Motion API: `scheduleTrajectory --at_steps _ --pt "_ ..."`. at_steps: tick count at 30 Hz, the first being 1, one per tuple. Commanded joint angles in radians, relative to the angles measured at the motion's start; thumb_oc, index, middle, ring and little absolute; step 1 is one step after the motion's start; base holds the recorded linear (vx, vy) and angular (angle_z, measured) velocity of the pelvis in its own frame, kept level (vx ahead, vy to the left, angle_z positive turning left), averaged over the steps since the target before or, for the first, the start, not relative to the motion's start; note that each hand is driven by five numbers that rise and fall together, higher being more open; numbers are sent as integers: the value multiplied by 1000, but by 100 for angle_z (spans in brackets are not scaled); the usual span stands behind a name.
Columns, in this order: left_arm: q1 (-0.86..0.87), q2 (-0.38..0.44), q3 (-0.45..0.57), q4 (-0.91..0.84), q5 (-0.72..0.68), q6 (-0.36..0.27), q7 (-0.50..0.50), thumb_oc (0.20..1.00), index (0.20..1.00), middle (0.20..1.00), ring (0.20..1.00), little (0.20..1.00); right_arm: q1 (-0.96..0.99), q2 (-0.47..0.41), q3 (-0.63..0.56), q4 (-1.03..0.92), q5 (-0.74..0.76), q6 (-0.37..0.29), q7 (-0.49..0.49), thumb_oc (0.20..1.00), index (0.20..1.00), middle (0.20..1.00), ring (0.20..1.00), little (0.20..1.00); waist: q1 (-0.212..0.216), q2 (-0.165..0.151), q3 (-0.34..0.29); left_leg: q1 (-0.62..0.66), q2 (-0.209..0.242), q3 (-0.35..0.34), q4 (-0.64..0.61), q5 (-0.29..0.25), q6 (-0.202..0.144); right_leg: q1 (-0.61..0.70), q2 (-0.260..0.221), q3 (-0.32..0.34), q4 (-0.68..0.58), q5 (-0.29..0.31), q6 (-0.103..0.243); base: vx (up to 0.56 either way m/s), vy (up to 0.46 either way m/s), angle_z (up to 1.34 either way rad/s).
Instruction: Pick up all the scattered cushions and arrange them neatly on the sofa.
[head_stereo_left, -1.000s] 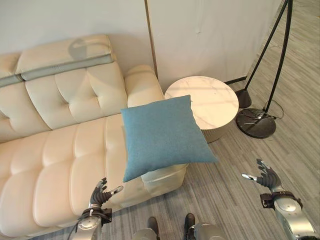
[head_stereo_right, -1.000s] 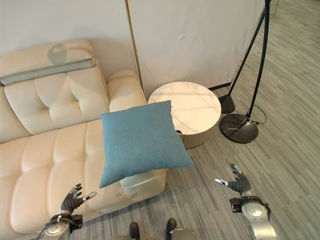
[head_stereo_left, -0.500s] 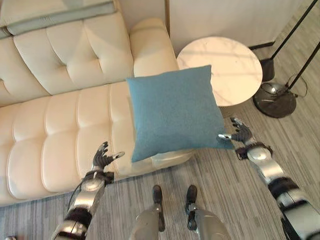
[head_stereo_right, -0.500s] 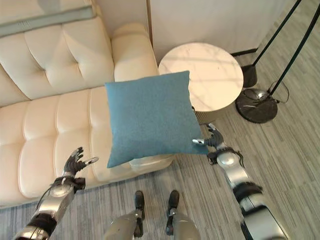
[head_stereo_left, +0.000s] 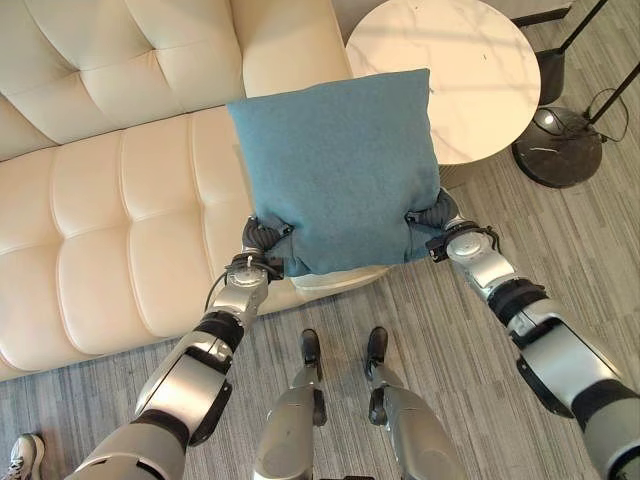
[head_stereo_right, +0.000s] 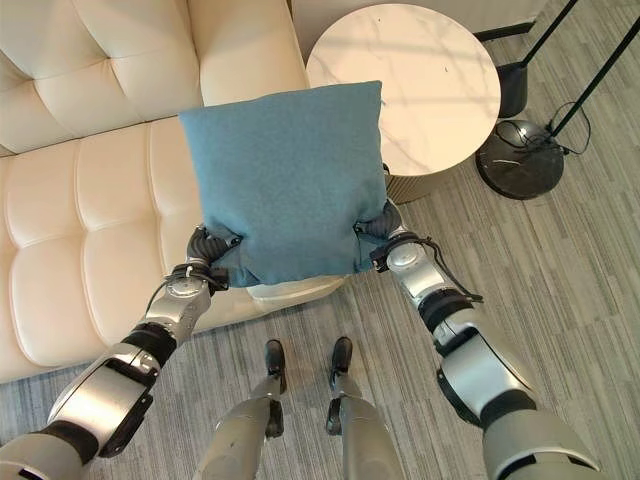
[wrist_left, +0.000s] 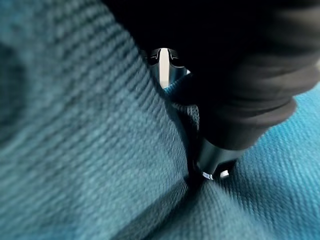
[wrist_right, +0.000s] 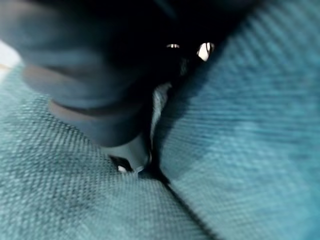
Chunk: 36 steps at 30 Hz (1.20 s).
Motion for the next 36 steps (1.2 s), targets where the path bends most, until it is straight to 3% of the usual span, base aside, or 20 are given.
scheduleTrajectory --at_steps 1,2,3,6,10,16,17,19,20,21,24,28,29,30,33,34,35,36 --pt "30 -70 -16 -217 14 -85 -61 200 200 200 200 200 69 131 10 -217 -36 -100 75 200 200 200 200 200 -1 -41 -76 -2 -17 -47 -34 -20 -47 37 -73 101 29 -103 153 42 35 -3" --pt "31 -70 -16 -217 14 -84 -61 200 200 200 200 200 69 131 10 -217 -36 -100 75 200 200 200 200 200 -1 -41 -77 -3 -17 -47 -34 -20 -47 36 -73 101 29 -103 153 105 78 -8" --pt "127 -53 16 -348 31 -90 -79 200 200 200 200 200 178 112 -32 -348 -59 -119 105 200 200 200 200 200 -7 -43 -96 31 -21 -39 -35 -37 -40 64 -77 101 26 -106 157 57 41 -8" --pt "251 -33 61 -485 54 -88 -105 200 200 200 200 200 299 88 -95 -503 -78 -142 143 200 200 200 200 200 -15 -44 -131 63 -25 -29 -38 -53 -34 91 -82 103 13 -103 162 126 80 -11" --pt "524 23 203 -732 125 -75 -164 200 200 200 200 200 547 45 -232 -804 -114 -191 229 200 200 200 200 200 -33 -51 -200 144 -30 -1 -23 -108 -18 155 -90 128 -7 -101 178 120 118 -16" --pt "697 49 342 -904 199 -94 -152 200 200 200 200 200 677 77 -321 -989 -95 -226 269 200 200 200 200 200 -38 -65 -211 192 -24 62 -13 -129 -1 139 -91 169 30 -56 221 -66 93 -51" --pt "701 50 362 -938 203 -104 -146 200 200 200 200 200 714 105 -341 -1023 -66 -244 271 200 200 200 200 200 -36 -65 -192 177 -13 61 -1 -117 3 124 -86 165 96 -61 226 -254 -20 -48" --pt "687 56 366 -948 219 -112 -139 200 200 200 200 200 751 113 -366 -1039 -46 -261 270 200 200 200 200 200 -37 -56 -176 152 -4 35 17 -100 7 135 -65 184 213 -117 214 -290 -21 -16" --pt "686 56 366 -948 219 -112 -139 200 200 200 200 200 751 113 -367 -1040 -46 -261 270 200 200 200 200 200 -36 -56 -180 145 -2 35 18 -97 6 128 -64 184 214 -114 213 -338 -94 33" --pt "680 64 363 -964 220 -119 -143 200 200 200 200 200 782 110 -389 -1039 -43 -270 266 200 200 200 200 200 -28 -46 -189 107 -2 -12 18 -63 4 164 -29 214 340 -164 195 -278 -104 45" --pt "686 57 356 -970 217 -117 -146 200 200 200 200 200 784 92 -402 -1026 -78 -266 253 200 200 200 200 200 -13 -46 -210 80 -11 -48 9 -33 -3 198 -7 230 375 -175 187 -177 -86 87" --pt "694 58 347 -996 201 -116 -173 200 200 200 200 200 755 76 -406 -1007 -68 -256 241 200 200 200 200 200 27 -30 -224 -2 -25 -96 -30 65 -54 290 54 233 180 -314 88 -275 -110 50" --pt "698 49 337 -1008 193 -113 -186 200 200 200 200 200 741 59 -416 -998 -72 -255 230 200 200 200 200 200 43 -13 -210 -43 -28 -115 -37 93 -77 285 77 226 129 -329 62 -304 -83 73" --pt "698 48 337 -1008 193 -112 -186 200 200 200 200 200 740 58 -416 -997 -72 -256 230 200 200 200 200 200 38 -10 -212 -48 -27 -120 -37 94 -78 283 79 221 127 -327 61 -520 -53 69" --pt "652 27 283 -987 183 -105 -196 200 200 200 200 200 701 18 -417 -956 -125 -242 183 200 200 200 200 200 15 -8 -189 -79 -41 -76 25 43 -69 239 50 147 90 -276 70 -307 27 71" --pt "644 27 273 -993 178 -105 -207 200 200 200 200 200 698 11 -417 -955 -134 -238 179 200 200 200 200 200 1 -18 -190 -64 -37 -54 82 -4 -54 225 28 117 79 -251 77 -396 50 105" --pt "632 25 258 -992 169 -112 -221 200 200 200 200 200 706 11 -415 -966 -126 -242 187 200 200 200 200 200 -24 -43 -191 -12 -33 -36 183 -118 -41 206 -15 72 66 -218 88 -280 33 119" --pt "631 25 258 -991 169 -112 -221 200 200 200 200 200 705 11 -415 -966 -126 -242 187 200 200 200 200 200 -25 -42 -191 -16 -32 -37 188 -118 -41 206 -14 70 63 -215 87 -210 20 107"
